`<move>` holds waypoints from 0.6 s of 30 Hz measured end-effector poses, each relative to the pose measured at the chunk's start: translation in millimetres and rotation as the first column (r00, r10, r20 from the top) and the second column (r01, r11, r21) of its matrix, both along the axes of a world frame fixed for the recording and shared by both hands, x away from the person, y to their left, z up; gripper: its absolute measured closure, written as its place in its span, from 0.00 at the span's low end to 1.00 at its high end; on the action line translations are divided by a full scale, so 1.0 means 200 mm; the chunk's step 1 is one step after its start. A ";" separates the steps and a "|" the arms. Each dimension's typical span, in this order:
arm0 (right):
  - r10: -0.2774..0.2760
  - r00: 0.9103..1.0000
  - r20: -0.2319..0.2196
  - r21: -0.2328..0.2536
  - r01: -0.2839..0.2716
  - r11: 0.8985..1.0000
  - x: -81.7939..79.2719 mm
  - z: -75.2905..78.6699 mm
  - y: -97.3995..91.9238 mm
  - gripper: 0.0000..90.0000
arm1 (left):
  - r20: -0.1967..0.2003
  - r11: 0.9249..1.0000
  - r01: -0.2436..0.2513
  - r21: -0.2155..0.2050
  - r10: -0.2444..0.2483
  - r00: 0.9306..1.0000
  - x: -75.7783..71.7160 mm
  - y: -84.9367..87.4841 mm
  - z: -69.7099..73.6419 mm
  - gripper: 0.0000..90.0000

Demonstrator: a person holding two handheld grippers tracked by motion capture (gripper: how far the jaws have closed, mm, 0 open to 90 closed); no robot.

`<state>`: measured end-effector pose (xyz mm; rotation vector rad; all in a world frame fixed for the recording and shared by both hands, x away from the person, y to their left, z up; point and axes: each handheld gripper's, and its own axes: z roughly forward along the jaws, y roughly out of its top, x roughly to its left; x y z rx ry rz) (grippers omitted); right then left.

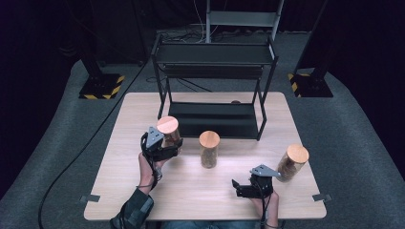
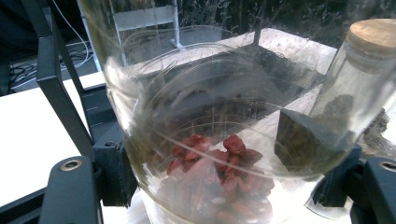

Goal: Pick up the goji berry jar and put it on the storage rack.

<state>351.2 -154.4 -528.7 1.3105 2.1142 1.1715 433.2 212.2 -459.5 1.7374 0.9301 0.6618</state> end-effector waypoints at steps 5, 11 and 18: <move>-0.004 1.000 0.001 0.000 0.004 1.000 0.00 0.00 0.00 0.01 | -0.002 1.000 0.004 0.000 -0.004 1.000 0.02 -0.01 0.00 0.28; 0.002 1.000 0.005 -0.002 -0.002 1.000 0.00 0.00 0.00 0.01 | -0.001 1.000 0.005 -0.007 -0.005 1.000 0.03 -0.02 0.00 0.28; 0.000 1.000 0.002 0.007 0.000 1.000 0.00 0.00 0.00 0.01 | -0.003 1.000 0.010 0.002 -0.010 1.000 0.06 -0.03 0.01 0.28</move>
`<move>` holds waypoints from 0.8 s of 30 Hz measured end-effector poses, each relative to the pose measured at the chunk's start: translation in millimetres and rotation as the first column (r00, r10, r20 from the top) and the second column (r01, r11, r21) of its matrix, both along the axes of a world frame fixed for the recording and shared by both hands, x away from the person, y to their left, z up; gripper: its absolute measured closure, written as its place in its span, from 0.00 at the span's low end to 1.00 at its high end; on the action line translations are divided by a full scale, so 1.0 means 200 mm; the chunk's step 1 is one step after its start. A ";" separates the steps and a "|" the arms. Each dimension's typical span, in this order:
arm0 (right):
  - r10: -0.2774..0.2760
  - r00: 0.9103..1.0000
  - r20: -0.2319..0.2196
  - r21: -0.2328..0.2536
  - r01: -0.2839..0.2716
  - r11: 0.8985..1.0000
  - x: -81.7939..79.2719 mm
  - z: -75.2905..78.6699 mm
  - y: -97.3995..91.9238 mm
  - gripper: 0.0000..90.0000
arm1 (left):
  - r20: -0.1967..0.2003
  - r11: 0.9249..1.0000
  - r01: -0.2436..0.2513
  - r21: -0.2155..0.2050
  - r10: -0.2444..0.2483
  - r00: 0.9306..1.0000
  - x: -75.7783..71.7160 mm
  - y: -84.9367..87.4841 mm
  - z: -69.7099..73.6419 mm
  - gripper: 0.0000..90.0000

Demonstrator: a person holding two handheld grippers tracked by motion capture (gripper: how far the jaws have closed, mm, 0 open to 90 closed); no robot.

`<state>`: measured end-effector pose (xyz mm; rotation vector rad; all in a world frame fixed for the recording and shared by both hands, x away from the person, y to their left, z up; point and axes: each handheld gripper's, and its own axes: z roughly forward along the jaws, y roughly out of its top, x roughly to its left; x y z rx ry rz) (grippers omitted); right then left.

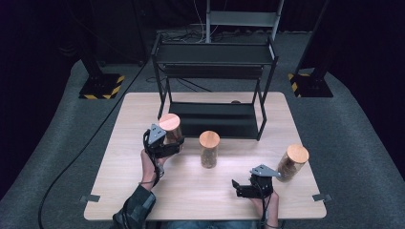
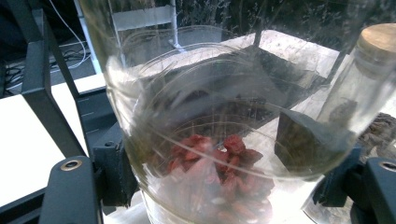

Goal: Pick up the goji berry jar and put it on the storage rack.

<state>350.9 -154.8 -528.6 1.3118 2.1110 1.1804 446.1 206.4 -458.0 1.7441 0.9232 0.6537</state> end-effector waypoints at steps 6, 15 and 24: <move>0.007 1.000 -0.002 -0.001 -0.007 1.000 0.00 0.00 0.00 0.01 | 0.003 1.000 0.004 -0.003 -0.004 1.000 0.02 -0.02 0.01 0.28; 0.004 1.000 -0.001 0.002 -0.004 1.000 0.00 0.00 0.00 0.01 | 0.004 1.000 0.015 0.003 -0.015 1.000 0.06 -0.03 0.01 0.28; 0.006 1.000 -0.004 0.000 -0.006 1.000 0.00 0.00 0.00 0.01 | 0.007 1.000 0.020 0.008 -0.020 1.000 0.10 -0.05 0.03 0.28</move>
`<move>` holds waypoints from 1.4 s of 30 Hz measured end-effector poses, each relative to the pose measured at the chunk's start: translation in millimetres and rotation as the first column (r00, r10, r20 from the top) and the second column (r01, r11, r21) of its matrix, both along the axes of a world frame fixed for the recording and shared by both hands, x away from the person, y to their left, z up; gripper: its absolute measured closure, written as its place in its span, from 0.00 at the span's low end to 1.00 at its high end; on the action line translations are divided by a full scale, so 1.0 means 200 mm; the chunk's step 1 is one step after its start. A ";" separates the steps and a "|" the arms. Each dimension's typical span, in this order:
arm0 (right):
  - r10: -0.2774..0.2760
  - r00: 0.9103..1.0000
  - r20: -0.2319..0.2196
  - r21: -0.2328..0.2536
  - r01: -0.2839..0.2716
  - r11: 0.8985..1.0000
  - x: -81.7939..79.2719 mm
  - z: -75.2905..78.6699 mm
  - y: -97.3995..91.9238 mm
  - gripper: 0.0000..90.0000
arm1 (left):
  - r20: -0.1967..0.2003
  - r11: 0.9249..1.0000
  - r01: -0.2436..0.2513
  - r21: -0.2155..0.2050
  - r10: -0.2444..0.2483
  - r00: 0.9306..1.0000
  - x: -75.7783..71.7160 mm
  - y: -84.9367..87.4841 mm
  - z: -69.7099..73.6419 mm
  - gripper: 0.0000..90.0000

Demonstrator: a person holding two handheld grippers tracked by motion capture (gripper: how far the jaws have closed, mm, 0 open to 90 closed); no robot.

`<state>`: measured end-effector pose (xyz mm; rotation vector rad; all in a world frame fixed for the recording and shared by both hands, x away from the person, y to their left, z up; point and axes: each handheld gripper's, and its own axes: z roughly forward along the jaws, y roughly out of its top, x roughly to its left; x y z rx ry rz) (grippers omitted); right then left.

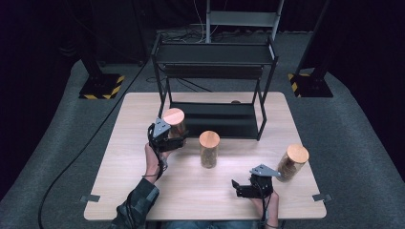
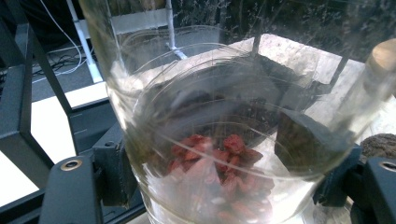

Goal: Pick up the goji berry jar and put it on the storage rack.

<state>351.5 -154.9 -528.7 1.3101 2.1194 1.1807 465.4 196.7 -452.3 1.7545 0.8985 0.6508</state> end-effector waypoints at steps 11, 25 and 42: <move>0.003 1.000 -0.002 0.002 -0.003 1.000 0.00 0.00 0.00 0.01 | 0.003 1.000 0.002 0.004 -0.002 1.000 0.04 -0.01 0.01 0.28; 0.002 1.000 -0.001 0.002 -0.002 1.000 0.00 0.00 0.00 0.01 | 0.004 1.000 0.011 0.010 -0.011 1.000 0.10 -0.06 0.05 0.28; 0.002 1.000 0.000 -0.008 -0.002 1.000 0.00 0.00 0.00 0.01 | 0.010 1.000 0.028 0.011 -0.028 1.000 0.15 -0.10 0.07 0.28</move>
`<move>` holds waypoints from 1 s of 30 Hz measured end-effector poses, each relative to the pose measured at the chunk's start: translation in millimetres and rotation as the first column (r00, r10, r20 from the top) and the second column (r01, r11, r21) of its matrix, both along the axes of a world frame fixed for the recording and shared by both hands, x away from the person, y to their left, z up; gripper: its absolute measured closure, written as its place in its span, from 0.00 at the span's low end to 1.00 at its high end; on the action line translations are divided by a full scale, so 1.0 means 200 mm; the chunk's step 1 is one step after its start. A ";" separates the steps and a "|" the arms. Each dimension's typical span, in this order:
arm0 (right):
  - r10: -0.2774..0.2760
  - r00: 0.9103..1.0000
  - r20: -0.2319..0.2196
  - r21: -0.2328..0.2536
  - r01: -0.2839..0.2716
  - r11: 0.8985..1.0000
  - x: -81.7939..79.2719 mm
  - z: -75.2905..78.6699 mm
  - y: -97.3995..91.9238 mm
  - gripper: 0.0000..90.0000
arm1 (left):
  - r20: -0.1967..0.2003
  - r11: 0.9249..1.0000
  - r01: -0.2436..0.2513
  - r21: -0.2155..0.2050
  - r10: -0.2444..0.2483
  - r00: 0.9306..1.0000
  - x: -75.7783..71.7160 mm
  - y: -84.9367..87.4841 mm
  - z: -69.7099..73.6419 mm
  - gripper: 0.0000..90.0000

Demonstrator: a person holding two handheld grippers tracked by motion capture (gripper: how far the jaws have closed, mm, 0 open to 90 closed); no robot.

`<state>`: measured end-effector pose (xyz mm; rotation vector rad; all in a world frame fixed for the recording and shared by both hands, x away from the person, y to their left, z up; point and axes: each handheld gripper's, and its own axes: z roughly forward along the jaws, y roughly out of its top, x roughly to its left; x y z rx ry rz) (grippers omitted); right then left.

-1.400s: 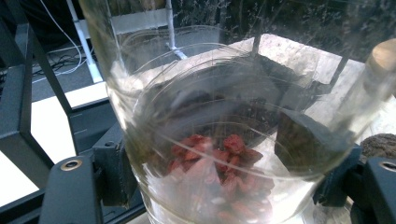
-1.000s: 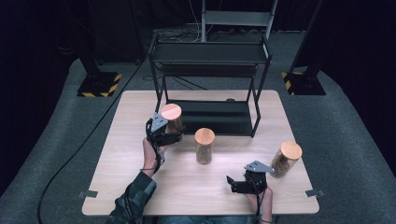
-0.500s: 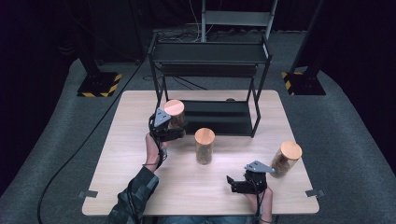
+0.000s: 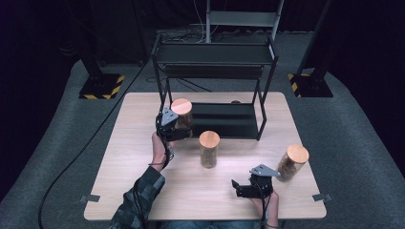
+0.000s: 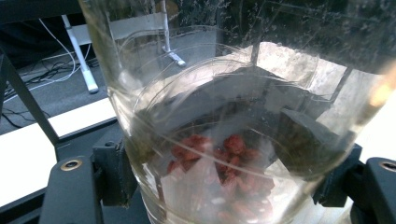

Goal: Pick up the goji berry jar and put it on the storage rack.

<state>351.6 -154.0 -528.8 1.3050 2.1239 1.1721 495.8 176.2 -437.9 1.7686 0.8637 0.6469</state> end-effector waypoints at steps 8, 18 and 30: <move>-0.001 1.000 0.000 -0.002 0.001 1.000 0.00 0.00 0.00 0.01 | 0.003 1.000 0.002 0.008 -0.002 1.000 0.02 -0.02 0.00 0.28; 0.000 1.000 -0.004 -0.002 0.000 1.000 0.00 0.00 0.00 0.01 | 0.005 1.000 0.000 0.007 0.000 1.000 0.06 -0.03 0.01 0.28; 0.000 1.000 -0.006 -0.003 0.000 1.000 0.00 0.00 0.00 0.01 | -0.006 1.000 0.000 0.020 0.000 1.000 0.12 -0.06 0.00 0.28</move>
